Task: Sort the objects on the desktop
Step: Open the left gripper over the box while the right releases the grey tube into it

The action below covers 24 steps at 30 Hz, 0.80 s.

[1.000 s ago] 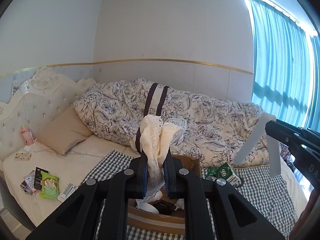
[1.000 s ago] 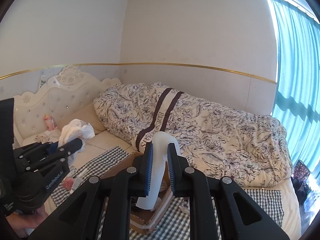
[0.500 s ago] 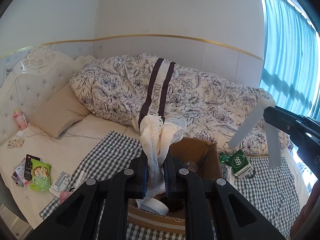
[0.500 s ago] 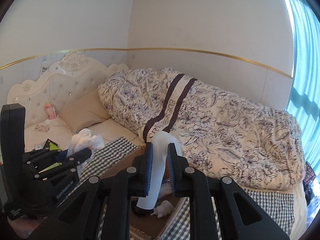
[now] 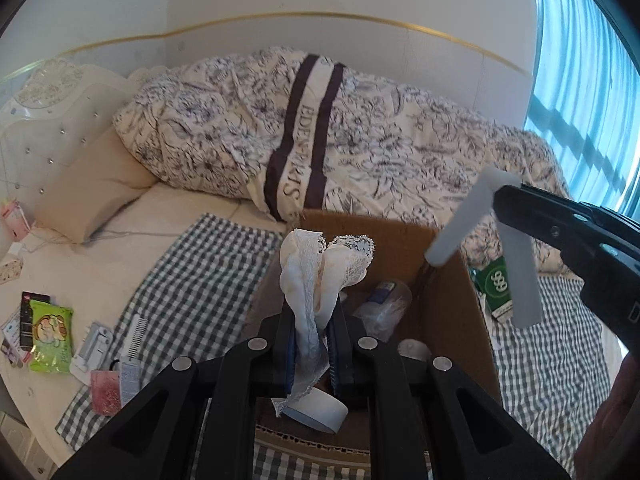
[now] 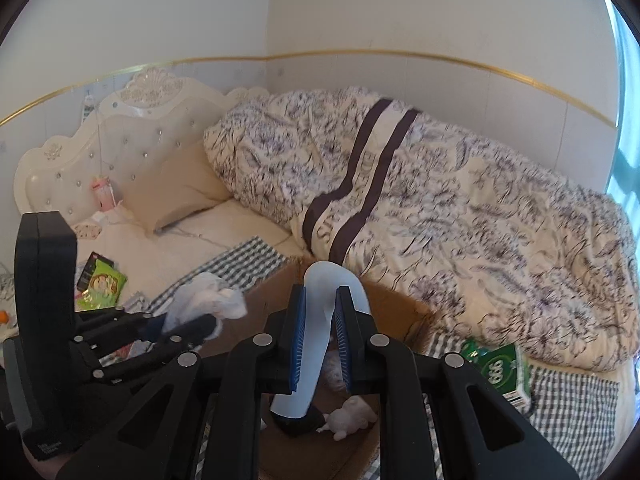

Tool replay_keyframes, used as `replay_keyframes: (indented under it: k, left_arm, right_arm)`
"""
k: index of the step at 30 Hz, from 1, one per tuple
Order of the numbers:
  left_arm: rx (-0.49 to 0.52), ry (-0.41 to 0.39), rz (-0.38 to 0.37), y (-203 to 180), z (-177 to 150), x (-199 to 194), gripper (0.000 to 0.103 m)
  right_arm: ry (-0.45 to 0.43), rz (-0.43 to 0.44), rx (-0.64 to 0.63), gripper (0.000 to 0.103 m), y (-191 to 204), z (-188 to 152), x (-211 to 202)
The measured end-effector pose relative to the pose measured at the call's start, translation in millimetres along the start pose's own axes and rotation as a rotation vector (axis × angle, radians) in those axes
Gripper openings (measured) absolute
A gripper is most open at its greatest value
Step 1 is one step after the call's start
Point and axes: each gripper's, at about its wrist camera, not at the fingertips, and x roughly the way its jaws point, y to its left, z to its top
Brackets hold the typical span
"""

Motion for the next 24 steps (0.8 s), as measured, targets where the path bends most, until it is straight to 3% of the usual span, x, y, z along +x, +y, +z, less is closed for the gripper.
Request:
replay_keyframes:
  k: [11, 14, 19, 24]
  left_arm:
    - [0.010, 0.147, -0.031, -3, -16, 53, 0.012]
    - [0.022, 0.168, -0.024, -4, -19, 60, 0.015]
    - [0.015, 0.186, -0.017, -5, -22, 64, 0.034]
    - [0.006, 0.162, -0.011, -6, -19, 56, 0.037]
  right_arm:
    - [0.186, 0.046, 0.056, 0.018, -17, -35, 65]
    - [0.215, 0.039, 0.057, 0.024, -18, -42, 74]
    - [0.231, 0.029, 0.055, 0.025, -20, -47, 76]
    - [0.214, 0.031, 0.059, 0.025, -22, -45, 68]
